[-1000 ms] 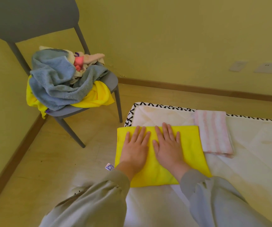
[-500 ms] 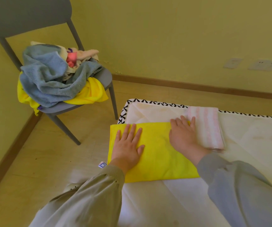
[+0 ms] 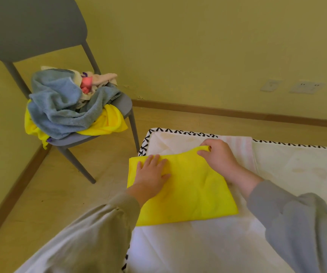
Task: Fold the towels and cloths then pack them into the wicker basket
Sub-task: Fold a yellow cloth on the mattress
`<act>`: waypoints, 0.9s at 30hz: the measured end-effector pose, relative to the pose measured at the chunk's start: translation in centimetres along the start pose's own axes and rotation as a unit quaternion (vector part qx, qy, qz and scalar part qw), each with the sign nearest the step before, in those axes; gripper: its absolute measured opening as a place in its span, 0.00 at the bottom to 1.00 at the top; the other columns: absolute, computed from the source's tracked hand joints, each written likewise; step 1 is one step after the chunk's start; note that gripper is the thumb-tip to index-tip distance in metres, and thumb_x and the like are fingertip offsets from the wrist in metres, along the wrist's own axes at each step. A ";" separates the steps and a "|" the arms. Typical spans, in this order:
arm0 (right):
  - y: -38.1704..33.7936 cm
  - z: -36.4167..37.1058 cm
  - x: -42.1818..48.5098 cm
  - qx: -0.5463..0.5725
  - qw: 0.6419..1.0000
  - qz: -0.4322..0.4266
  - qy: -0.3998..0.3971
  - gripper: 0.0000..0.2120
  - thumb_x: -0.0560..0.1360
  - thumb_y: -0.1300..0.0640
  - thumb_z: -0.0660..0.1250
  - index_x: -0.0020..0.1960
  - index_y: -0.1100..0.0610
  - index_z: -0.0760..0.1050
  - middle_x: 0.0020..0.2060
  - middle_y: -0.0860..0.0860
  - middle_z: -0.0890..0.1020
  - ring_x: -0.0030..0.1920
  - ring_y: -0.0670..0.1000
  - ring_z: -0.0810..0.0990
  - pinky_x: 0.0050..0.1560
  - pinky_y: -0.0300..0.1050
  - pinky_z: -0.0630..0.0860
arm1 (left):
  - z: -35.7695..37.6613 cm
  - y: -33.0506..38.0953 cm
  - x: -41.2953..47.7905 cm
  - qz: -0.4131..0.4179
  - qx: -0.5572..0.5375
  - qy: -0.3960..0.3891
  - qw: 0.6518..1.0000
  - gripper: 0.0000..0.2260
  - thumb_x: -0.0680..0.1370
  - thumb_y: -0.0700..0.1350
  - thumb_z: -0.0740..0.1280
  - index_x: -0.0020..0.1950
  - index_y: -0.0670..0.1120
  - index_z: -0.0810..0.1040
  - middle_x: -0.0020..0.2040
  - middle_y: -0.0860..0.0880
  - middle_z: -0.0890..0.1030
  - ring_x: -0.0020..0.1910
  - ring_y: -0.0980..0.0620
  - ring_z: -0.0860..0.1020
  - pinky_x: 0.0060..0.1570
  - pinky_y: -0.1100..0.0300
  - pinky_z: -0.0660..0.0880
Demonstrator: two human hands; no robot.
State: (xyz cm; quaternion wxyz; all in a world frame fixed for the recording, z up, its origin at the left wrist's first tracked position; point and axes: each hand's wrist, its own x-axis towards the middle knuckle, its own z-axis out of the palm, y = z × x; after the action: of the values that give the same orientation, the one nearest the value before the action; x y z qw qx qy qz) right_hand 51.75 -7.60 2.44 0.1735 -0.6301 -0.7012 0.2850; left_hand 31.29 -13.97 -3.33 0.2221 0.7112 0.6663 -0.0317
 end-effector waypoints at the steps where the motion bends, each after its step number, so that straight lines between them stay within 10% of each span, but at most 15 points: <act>1: -0.5 -0.5 -0.3 0.029 0.999 -0.019 -0.015 0.03 0.75 0.59 0.69 0.47 0.57 0.80 0.36 0.48 0.77 0.35 0.45 0.71 0.35 0.38 0.66 | -0.9 0.4 0.2 -0.001 -0.041 0.025 0.999 0.27 0.82 0.56 0.55 0.78 0.51 0.51 0.79 0.49 0.50 0.77 0.48 0.46 0.75 0.44 0.46; 7: -3.9 -2.6 -2.2 0.120 0.990 -0.062 -0.033 0.05 0.72 0.62 0.71 0.39 0.54 0.80 0.25 0.46 0.70 0.25 0.41 0.67 0.27 0.32 0.62 | -7.9 3.6 -0.1 0.041 -0.394 -0.022 0.918 0.26 0.75 0.37 0.69 0.71 0.48 0.68 0.69 0.49 0.71 0.64 0.54 0.70 0.58 0.60 0.70; 14: -6.1 -3.8 -3.6 0.186 0.980 -0.066 -0.012 0.09 0.69 0.60 0.74 0.36 0.55 0.74 0.29 0.54 0.73 0.30 0.48 0.66 0.32 0.43 0.61 | -12.5 4.6 -2.4 0.059 -0.303 0.008 0.951 0.06 0.74 0.41 0.71 0.38 0.45 0.78 0.31 0.50 0.71 0.32 0.55 0.67 0.32 0.63 0.63; 18: -6.0 -4.6 -3.9 0.189 0.978 -0.040 -0.083 0.11 0.71 0.56 0.73 0.44 0.65 0.78 0.37 0.57 0.82 0.37 0.51 0.76 0.38 0.49 0.73 | -14.0 4.5 -4.0 0.027 -0.341 0.081 0.936 0.10 0.76 0.44 0.69 0.38 0.39 0.78 0.30 0.48 0.69 0.31 0.52 0.65 0.32 0.60 0.61; 27: -9.6 -7.3 -5.2 0.132 0.985 -0.113 -0.012 0.12 0.71 0.59 0.72 0.33 0.63 0.74 0.26 0.49 0.67 0.29 0.46 0.63 0.30 0.44 0.59 | -17.8 5.9 -7.4 0.060 -0.355 0.102 0.928 0.09 0.75 0.47 0.71 0.37 0.46 0.78 0.28 0.52 0.69 0.29 0.56 0.65 0.29 0.63 0.61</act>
State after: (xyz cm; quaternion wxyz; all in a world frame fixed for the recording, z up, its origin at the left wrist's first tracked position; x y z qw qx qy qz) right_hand 49.36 -11.84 14.65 0.2776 -0.5153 -0.7260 0.3610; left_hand 31.64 -14.57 16.84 0.3922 0.6238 0.6095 0.2925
